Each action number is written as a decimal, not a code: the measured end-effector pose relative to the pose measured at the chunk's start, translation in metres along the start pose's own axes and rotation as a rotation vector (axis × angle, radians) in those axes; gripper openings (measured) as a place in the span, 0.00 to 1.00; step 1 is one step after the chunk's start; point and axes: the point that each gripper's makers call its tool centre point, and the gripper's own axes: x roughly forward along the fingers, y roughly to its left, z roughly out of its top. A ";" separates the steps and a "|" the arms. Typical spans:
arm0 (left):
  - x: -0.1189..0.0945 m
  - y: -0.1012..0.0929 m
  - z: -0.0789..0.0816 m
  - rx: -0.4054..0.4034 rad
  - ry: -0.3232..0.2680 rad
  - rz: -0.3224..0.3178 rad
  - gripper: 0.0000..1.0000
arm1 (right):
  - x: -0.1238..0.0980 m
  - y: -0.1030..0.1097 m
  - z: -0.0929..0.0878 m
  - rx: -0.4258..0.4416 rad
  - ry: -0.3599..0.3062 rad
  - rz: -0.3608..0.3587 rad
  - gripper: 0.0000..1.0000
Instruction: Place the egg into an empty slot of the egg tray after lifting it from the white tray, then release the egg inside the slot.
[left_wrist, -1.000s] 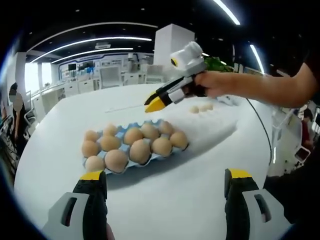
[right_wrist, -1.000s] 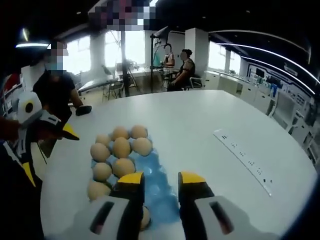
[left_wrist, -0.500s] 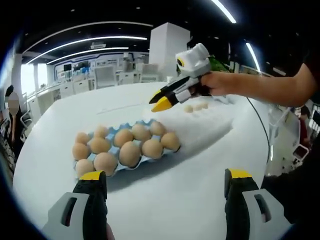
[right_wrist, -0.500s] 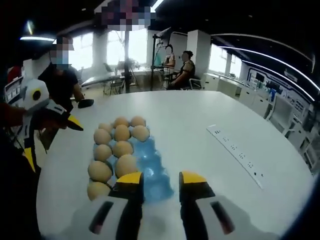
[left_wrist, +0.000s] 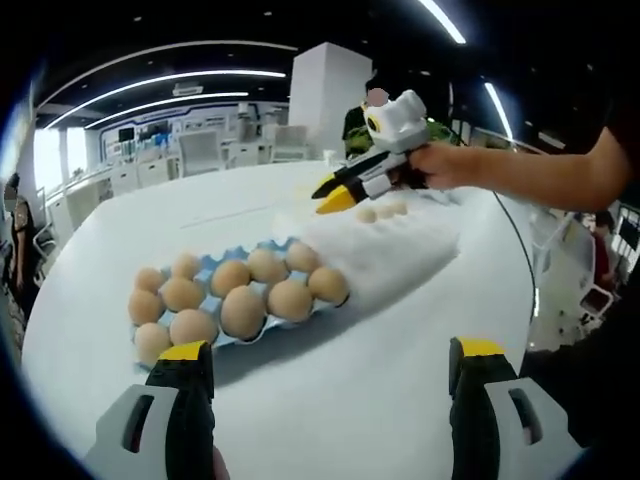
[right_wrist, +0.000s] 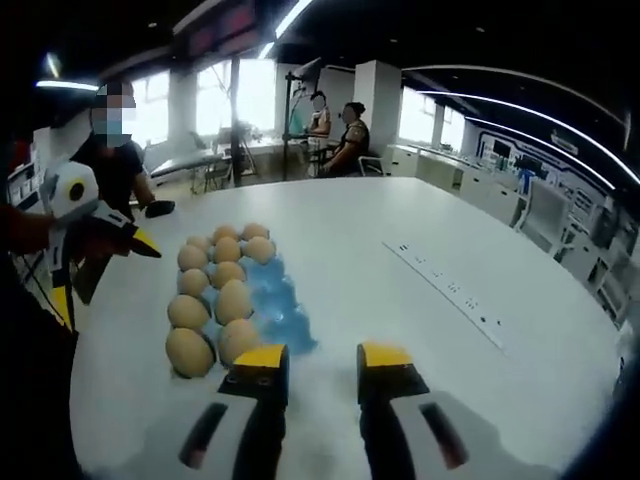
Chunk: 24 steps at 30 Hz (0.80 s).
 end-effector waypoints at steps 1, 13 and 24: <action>0.000 0.000 0.000 0.000 -0.001 -0.001 1.00 | -0.002 -0.001 -0.001 0.009 -0.002 0.000 0.27; 0.003 -0.004 0.003 0.005 -0.015 -0.017 1.00 | -0.024 -0.012 -0.017 0.012 -0.006 -0.042 0.28; 0.005 -0.007 0.003 0.013 -0.020 -0.029 1.00 | -0.047 -0.033 -0.051 0.063 0.057 -0.094 0.28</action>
